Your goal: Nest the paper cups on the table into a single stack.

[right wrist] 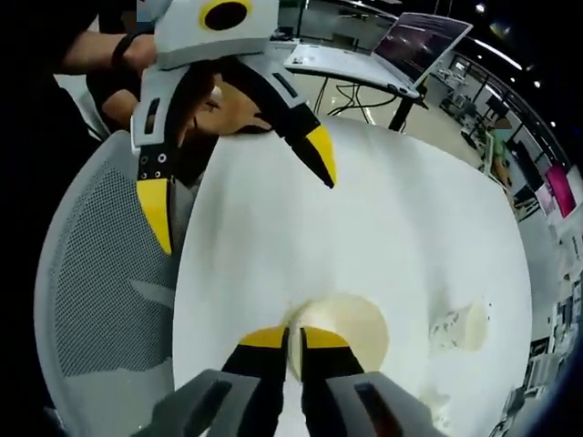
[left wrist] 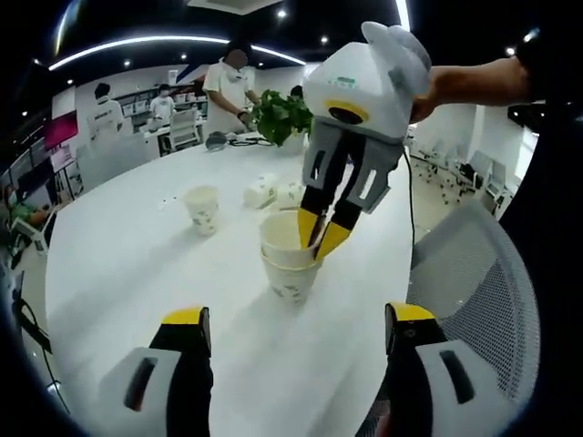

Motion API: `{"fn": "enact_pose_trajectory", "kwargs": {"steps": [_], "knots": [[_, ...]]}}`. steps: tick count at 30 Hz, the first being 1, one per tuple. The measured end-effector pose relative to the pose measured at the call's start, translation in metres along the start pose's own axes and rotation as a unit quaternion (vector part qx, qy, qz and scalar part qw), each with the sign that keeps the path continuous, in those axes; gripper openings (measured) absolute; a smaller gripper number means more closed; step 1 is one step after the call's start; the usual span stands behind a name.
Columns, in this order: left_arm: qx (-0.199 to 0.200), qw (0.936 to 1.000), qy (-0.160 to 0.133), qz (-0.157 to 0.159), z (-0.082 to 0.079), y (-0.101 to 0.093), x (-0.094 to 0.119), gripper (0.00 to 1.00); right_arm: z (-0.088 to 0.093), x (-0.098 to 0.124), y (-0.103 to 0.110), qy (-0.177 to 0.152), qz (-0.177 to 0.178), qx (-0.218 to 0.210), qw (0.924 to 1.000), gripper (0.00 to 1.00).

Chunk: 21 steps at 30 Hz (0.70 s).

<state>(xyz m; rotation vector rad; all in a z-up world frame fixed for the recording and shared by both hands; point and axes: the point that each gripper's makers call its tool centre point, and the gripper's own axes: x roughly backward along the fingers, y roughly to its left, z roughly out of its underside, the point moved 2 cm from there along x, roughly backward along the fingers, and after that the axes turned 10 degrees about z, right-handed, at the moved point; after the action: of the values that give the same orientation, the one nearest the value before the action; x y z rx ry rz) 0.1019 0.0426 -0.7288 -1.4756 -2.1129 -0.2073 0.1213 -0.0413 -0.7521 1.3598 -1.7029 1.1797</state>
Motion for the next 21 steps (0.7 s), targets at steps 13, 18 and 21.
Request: {"fn": "enact_pose_trajectory", "kwargs": {"steps": [13,18,21], "knots": [[0.005,1.0,-0.001,0.001,0.003,0.002,-0.003,0.76,0.003,0.009,-0.004,-0.013,0.002,-0.026,0.9996,0.12],[0.011,0.9999,-0.009,0.0,0.0,0.0,-0.003,0.77,-0.004,0.023,-0.013,-0.053,-0.003,-0.085,0.995,0.19],[0.015,0.9998,-0.012,0.0,0.0,-0.001,-0.004,0.77,-0.015,0.034,-0.02,-0.107,-0.018,-0.168,0.9798,0.23]]}}
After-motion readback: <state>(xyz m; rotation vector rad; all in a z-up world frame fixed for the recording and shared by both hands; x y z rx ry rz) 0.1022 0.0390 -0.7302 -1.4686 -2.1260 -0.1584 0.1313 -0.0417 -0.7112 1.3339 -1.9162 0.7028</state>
